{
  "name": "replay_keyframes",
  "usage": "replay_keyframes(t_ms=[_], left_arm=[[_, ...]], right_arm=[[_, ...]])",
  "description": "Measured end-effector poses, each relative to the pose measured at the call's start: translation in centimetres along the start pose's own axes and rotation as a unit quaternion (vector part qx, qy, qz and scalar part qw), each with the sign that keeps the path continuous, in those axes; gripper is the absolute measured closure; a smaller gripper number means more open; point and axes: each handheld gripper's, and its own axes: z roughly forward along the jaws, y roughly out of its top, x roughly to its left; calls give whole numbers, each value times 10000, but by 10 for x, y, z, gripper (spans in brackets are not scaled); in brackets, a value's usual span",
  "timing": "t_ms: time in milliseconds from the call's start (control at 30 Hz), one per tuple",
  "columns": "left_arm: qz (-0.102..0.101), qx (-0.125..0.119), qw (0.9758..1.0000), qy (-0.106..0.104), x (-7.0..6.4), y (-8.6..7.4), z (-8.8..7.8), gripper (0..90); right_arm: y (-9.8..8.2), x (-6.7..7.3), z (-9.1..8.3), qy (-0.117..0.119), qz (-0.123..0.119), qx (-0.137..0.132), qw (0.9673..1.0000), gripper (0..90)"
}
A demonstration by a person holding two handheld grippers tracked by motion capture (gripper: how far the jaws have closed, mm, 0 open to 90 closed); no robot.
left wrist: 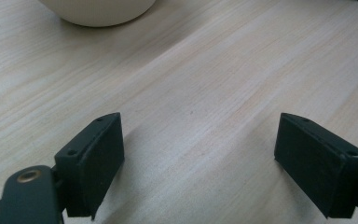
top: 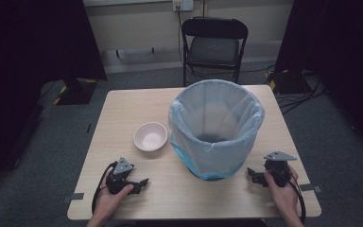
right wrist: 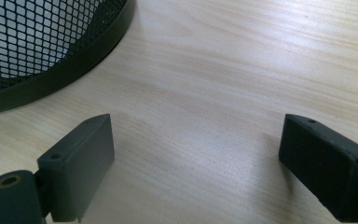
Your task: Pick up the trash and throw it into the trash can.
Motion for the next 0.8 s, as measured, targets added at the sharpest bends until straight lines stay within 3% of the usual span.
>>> replay_keyframes(t_ms=[167, 500, 633, 667, 700, 800], left_arm=[[-41, -7, 10000, -19, 1, 0, 0, 172], [-460, -45, 9989, -99, 12, 6, -10, 180], [-551, -269, 9981, -56, 23, 18, -18, 190], [-632, -434, 9971, -27, 32, 23, -18, 195], [-632, -434, 9971, -27, 32, 23, -18, 202], [-718, -484, 9962, 17, 51, 39, -16, 215]], right_arm=[[0, 0, 0, -1, -1, 0, 10000, 94], [0, 0, 0, 0, 0, 0, 10000, 94], [0, 0, 0, 0, -1, 0, 10000, 94], [0, 0, 0, 0, 0, 0, 10000, 94], [0, 0, 0, 0, 0, 0, 10000, 94], [0, 0, 0, 0, 1, 0, 10000, 94]])
